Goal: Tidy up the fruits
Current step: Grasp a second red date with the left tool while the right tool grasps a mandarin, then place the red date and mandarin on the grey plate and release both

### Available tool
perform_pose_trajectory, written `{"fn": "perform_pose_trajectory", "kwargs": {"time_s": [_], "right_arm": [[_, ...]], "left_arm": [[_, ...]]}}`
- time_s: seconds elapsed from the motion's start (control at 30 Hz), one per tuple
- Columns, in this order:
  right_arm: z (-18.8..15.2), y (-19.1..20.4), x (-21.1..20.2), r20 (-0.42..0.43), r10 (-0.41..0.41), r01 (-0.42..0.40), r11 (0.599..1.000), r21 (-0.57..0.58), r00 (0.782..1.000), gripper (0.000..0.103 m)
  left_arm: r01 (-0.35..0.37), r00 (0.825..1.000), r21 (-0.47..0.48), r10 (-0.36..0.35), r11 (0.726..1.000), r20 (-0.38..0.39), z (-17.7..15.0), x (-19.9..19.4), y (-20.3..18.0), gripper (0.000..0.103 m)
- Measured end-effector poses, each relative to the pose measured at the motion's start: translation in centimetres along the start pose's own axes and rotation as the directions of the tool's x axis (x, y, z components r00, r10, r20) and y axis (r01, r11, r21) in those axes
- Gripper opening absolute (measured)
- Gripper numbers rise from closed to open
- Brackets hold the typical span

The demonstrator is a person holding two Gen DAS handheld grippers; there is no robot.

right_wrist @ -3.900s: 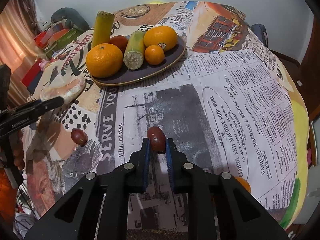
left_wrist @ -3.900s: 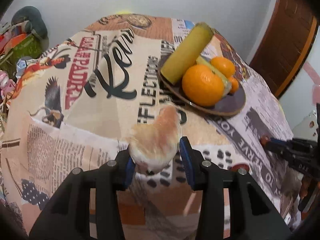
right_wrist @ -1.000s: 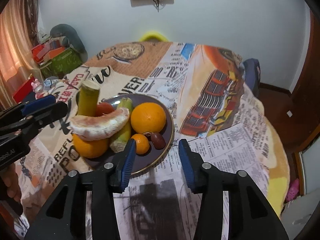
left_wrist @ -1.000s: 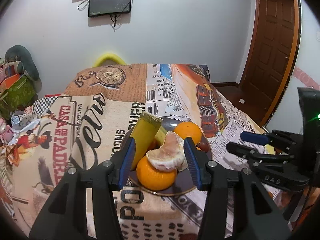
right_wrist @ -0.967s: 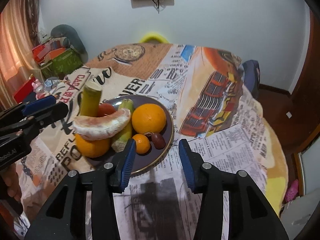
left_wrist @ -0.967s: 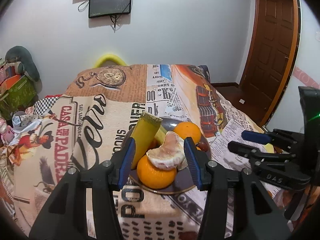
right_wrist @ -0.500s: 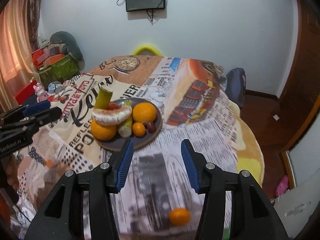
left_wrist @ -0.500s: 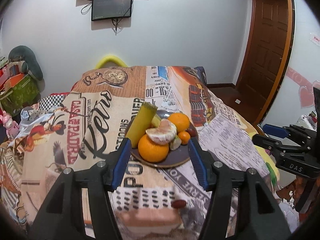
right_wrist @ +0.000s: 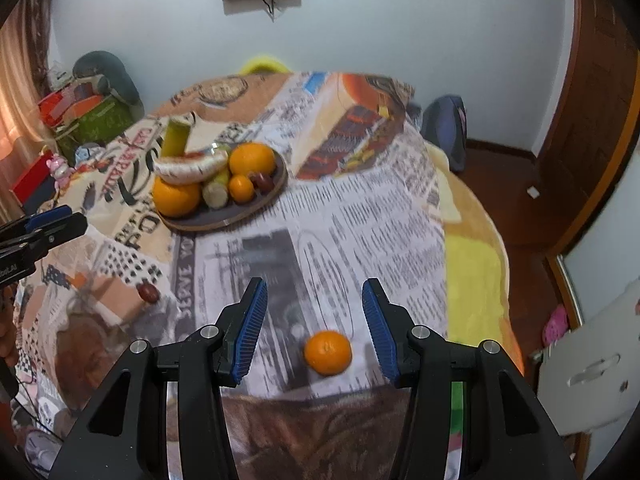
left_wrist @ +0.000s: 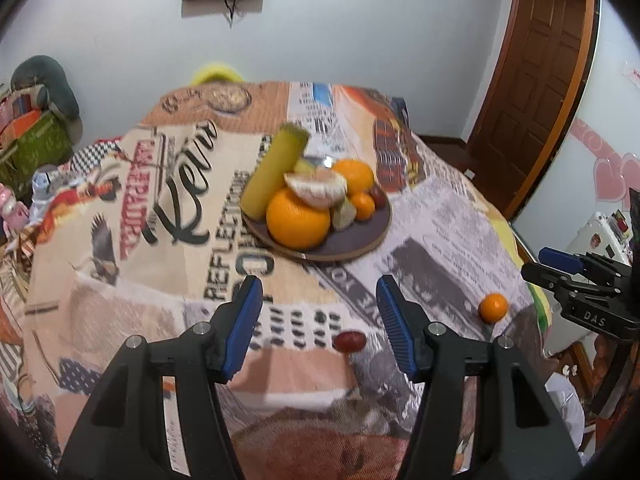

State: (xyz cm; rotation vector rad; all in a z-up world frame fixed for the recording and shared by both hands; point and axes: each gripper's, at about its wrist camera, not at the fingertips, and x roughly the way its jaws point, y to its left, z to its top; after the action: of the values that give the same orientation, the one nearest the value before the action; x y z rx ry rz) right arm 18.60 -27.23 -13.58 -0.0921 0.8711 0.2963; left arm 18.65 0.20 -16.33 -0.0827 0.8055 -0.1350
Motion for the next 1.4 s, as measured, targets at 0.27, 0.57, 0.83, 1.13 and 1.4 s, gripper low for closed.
{"fn": "perform_pose_trajectory", "kwargs": {"time_s": [0.27, 0.57, 0.83, 1.13, 1.4], "right_arm": [[-2.3, -0.9, 2.7, -0.092, 0.003, 0.000, 0.999, 0.034, 0.996, 0.046], [-4.4, -1.2, 5.2, -0.167, 0.027, -0.018, 0.998, 0.056, 0.986, 0.046], [-4.8, -1.2, 5.5, -0.165, 0.038, -0.030, 0.998, 0.053, 0.986, 0.035], [-3.9, -0.5, 5.1, -0.127, 0.057, -0.053, 0.998, 0.040, 0.990, 0.035], [-2.0, 1.0, 4.6, -0.084, 0.082, -0.081, 0.997, 0.008, 0.993, 0.035]], "left_arm": [[0.015, 0.997, 0.037, -0.012, 0.999, -0.079, -2.2, 2.7, -1.2, 0.059], [0.036, 0.989, 0.063, -0.027, 0.997, -0.148, -4.0, 5.2, -2.2, 0.059], [0.055, 0.982, 0.058, -0.043, 0.997, -0.182, -4.5, 6.8, -2.3, 0.049], [0.070, 0.982, 0.039, -0.062, 0.997, -0.177, -4.3, 7.4, -1.8, 0.025], [0.053, 0.991, 0.030, -0.049, 0.998, -0.126, -3.0, 6.0, -0.9, 0.024]]}}
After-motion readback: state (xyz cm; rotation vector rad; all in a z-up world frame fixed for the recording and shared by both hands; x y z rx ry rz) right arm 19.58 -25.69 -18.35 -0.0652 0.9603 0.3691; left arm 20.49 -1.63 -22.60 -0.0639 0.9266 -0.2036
